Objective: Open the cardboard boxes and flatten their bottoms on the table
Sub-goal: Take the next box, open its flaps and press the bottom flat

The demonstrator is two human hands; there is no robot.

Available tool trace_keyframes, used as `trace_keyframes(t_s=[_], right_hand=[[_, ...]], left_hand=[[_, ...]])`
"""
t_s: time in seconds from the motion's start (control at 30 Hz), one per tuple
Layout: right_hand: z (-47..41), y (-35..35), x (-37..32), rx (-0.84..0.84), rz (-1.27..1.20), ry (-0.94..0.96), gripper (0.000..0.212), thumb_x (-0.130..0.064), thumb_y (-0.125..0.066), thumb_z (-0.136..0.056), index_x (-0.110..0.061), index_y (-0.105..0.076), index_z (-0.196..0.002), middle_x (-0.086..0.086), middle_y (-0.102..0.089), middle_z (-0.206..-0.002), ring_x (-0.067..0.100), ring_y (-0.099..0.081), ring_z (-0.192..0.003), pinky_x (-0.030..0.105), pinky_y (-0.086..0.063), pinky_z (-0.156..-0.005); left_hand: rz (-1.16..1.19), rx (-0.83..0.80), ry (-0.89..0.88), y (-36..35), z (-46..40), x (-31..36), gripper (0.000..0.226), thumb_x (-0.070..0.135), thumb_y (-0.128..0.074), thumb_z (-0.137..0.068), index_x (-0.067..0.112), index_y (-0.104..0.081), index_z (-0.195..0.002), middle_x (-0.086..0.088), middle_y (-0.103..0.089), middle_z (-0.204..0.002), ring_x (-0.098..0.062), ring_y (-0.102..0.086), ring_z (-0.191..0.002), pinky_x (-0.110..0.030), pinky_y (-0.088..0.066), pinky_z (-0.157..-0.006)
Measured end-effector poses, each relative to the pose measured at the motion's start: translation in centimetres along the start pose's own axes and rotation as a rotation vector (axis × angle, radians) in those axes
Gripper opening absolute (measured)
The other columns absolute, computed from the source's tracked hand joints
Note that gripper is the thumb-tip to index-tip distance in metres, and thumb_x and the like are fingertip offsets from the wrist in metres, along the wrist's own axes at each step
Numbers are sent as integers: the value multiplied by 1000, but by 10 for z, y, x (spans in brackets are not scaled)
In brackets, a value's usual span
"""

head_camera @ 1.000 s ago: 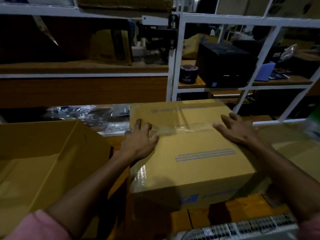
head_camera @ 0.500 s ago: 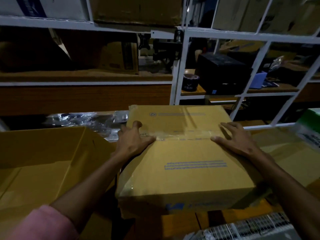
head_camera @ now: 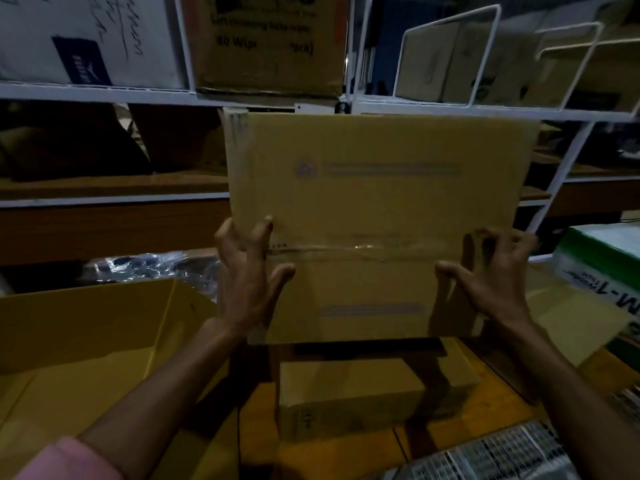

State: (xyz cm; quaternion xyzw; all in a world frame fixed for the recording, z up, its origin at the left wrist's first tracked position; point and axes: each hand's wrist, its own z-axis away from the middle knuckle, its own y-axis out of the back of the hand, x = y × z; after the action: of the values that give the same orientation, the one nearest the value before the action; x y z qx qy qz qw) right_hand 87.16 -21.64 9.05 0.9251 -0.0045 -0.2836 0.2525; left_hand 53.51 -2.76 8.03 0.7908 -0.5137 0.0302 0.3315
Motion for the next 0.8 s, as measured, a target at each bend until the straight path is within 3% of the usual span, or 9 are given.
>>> trace_keyframes(t_s=[0.1,0.17,0.23,0.3,0.47,0.5,0.57,0.67,0.8], right_hand=[[48,-15,26,-19,42,29,76,-25,-92,-68,-17,-46,-127,18,-31,-134,41,-41,-121,57,-46,-99],[85,-24,41,-53,49,-16,73,-20,-92,-68,-19,-46,-125,12,-30,-134,42,-44,-119,61,-48,-95],[116,-32,45,-70,72,-45,77,-17,-94,-64,-20,-46,-124,11,-29,-134,42,-45,-118,61,-51,-92],[126,-33,40,-65,71,-40,78,-18,-95,-62,-19,-46,-123,16,-31,-135,42,-46,-117,58,-52,-93],[103,-24,15,36,33,-33,75,-38,-85,-68,-3,-44,-121,21,-31,-130,36,-44,-110,43,-47,-87],[98,-23,13,40,22,-38,78,-40,-84,-68,-4,-43,-124,18,-29,-131,37,-43,-113,44,-49,-87],[89,-21,12,29,-2,-42,86,-37,-89,-68,-8,-40,-133,14,-26,-136,38,-41,-120,47,-51,-90],[84,-21,7,-16,69,-17,96,-31,-92,-67,-5,-37,-141,25,-27,-140,34,-35,-125,43,-45,-96],[78,-23,3,-59,96,53,99,-31,-93,-67,-15,-32,-144,25,-24,-143,34,-29,-133,39,-35,-104]], left_hand=[[0,39,-141,-7,26,-11,70,29,-77,-82,28,-36,-139,-16,-16,-146,-47,-45,-117,-40,-49,-76],[9,17,-180,-12,46,-23,69,22,-77,-80,26,-37,-135,-19,-18,-144,-40,-44,-116,-45,-56,-78],[40,5,-138,-14,66,-30,75,12,-85,-74,21,-38,-131,-20,-22,-140,-24,-43,-113,-48,-60,-76],[84,14,-94,-11,83,-37,82,4,-91,-66,18,-38,-127,-19,-24,-135,-7,-32,-114,-40,-57,-76],[153,77,-110,5,89,-44,73,18,-84,-73,13,-35,-127,-25,-26,-136,-6,-29,-134,-19,-42,-102],[174,90,-99,7,85,-42,72,21,-82,-76,13,-34,-129,-29,-25,-138,-13,-26,-141,-20,-41,-107],[182,62,-71,13,75,-37,76,26,-81,-79,12,-33,-137,-33,-23,-145,-32,-26,-146,-36,-49,-106],[86,-30,-32,15,65,-33,84,33,-79,-81,5,-33,-145,-28,-18,-154,-31,-20,-149,-53,-53,-99],[24,-82,-33,9,57,-33,94,27,-85,-78,22,-23,-150,-23,-15,-157,-43,-22,-147,-66,-48,-100]])
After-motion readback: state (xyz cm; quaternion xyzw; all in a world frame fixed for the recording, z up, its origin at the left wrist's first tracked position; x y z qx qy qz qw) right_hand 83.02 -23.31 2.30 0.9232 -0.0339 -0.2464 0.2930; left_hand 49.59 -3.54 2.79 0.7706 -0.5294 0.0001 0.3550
